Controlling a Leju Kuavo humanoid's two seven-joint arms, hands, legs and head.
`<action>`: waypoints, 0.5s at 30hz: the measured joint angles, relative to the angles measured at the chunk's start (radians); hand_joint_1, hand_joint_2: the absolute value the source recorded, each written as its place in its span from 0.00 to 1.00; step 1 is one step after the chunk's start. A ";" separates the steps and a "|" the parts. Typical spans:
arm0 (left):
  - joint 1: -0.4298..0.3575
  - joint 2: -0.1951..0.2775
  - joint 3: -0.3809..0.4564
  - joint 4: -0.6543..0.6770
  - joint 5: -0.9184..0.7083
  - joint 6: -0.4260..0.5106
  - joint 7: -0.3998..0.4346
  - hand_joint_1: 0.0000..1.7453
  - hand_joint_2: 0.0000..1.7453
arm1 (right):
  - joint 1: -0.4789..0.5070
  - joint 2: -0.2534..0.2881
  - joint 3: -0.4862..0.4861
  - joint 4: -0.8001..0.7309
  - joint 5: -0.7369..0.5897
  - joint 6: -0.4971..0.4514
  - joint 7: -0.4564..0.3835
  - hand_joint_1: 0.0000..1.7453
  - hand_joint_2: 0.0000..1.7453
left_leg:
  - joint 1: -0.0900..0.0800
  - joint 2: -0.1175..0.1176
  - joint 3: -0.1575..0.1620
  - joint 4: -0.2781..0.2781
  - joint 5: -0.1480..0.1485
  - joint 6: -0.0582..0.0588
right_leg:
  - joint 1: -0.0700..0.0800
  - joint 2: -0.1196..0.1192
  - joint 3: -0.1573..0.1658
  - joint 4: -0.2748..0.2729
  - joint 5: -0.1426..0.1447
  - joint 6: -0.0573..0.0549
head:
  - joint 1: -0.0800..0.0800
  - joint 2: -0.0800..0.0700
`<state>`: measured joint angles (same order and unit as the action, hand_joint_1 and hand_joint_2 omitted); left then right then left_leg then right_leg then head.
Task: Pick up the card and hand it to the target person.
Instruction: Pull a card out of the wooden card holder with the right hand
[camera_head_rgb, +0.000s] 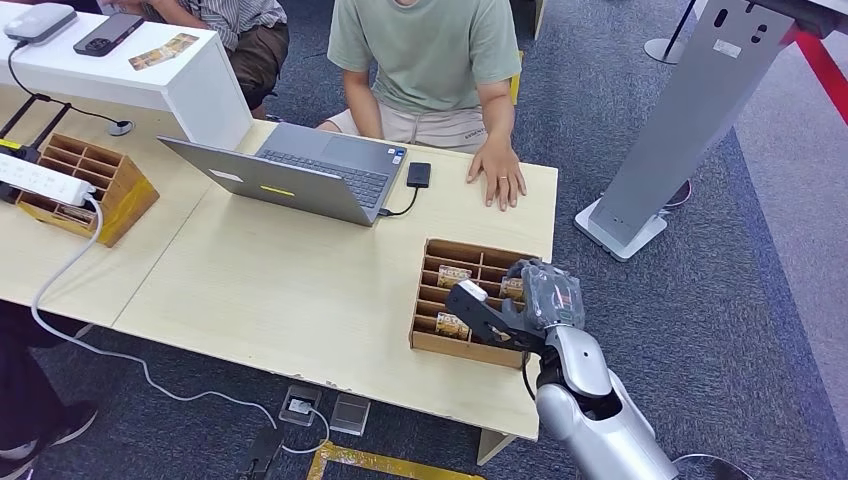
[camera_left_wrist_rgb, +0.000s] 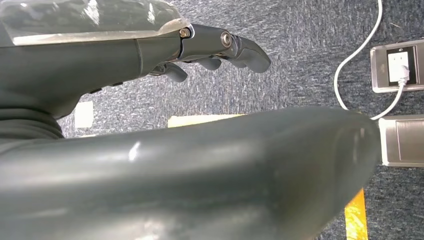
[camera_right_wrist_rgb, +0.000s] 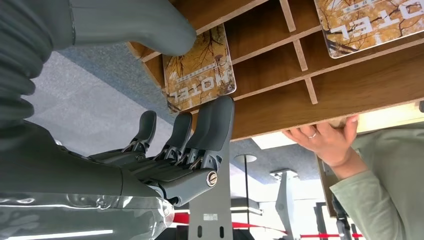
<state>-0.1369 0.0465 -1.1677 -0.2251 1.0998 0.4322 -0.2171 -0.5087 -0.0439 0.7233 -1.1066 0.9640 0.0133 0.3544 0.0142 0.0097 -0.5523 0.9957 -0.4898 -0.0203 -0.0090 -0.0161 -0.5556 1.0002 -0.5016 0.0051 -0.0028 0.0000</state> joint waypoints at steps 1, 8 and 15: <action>0.000 0.000 0.000 0.000 0.000 0.000 0.000 0.00 0.00 | 0.000 0.001 0.000 0.001 0.000 0.001 0.000 0.49 1.00 | 0.000 0.000 0.000 0.000 0.000 0.000 | 0.000 0.000 0.000 0.000 0.000 0.000 | 0.000 0.000; 0.000 0.000 0.000 0.000 0.000 -0.001 0.000 0.00 0.00 | -0.001 0.006 0.000 0.008 0.006 0.006 0.000 0.52 1.00 | 0.000 0.000 0.000 0.000 0.000 0.000 | 0.000 0.000 0.000 0.000 0.000 0.000 | 0.000 0.000; 0.000 0.000 0.000 0.000 0.000 -0.001 0.000 0.00 0.00 | -0.001 0.006 0.000 0.008 0.012 0.016 0.000 0.55 1.00 | 0.000 0.000 0.000 0.000 0.000 0.000 | 0.000 0.000 0.000 0.000 0.000 0.000 | 0.000 0.000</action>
<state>-0.1369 0.0464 -1.1677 -0.2251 1.0998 0.4312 -0.2171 -0.5099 -0.0374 0.7231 -1.0988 0.9758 0.0296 0.3540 0.0142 0.0098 -0.5518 0.9957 -0.4898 -0.0203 -0.0090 -0.0160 -0.5554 1.0002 -0.5016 0.0051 -0.0027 0.0000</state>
